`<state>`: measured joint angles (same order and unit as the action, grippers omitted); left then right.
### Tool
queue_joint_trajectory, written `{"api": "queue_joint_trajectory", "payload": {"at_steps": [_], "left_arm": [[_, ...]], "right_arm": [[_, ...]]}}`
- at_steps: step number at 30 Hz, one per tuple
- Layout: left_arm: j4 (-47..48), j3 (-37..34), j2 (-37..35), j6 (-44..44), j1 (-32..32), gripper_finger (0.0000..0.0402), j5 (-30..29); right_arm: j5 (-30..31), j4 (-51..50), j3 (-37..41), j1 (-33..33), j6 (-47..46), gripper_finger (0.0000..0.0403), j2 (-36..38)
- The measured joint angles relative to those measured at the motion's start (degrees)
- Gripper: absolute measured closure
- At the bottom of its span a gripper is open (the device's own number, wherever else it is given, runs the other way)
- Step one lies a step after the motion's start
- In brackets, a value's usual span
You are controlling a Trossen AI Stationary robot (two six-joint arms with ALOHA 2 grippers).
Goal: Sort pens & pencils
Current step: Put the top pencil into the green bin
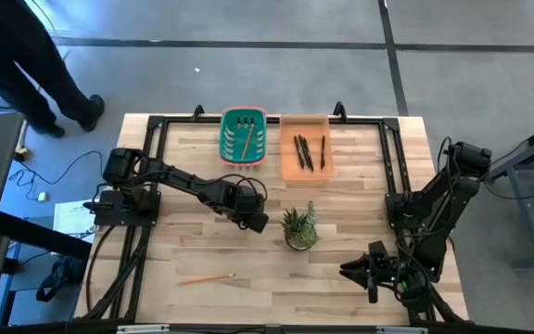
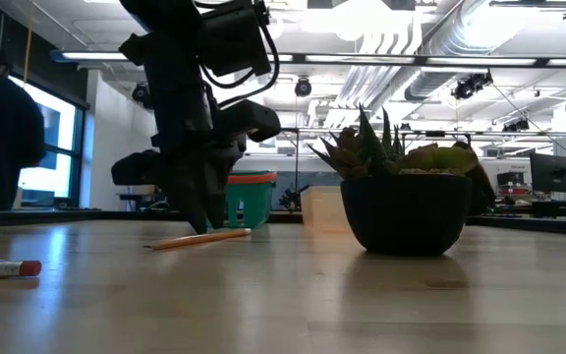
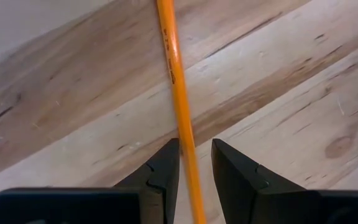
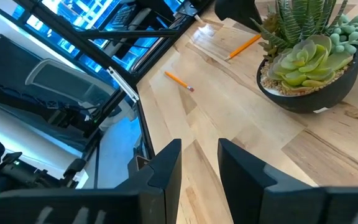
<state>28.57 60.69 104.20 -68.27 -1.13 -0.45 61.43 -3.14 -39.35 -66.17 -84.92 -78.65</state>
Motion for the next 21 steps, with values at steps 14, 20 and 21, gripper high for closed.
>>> {"api": "queue_joint_trajectory", "payload": {"at_steps": [14,20,21], "left_arm": [[0.0,0.0,0.0,0.0,0.0,0.0318,-0.3],[-0.5,0.0,1.0,0.0,0.0,0.0318,-0.1],[-0.4,0.0,1.0,0.2,0.0,0.0318,0.1]], "right_arm": [[0.0,0.0,0.0,0.0,0.1,0.0306,0.0],[0.0,0.0,0.0,0.0,0.1,0.0306,0.0],[0.0,0.0,0.0,0.0,0.1,0.0306,0.0]]}}
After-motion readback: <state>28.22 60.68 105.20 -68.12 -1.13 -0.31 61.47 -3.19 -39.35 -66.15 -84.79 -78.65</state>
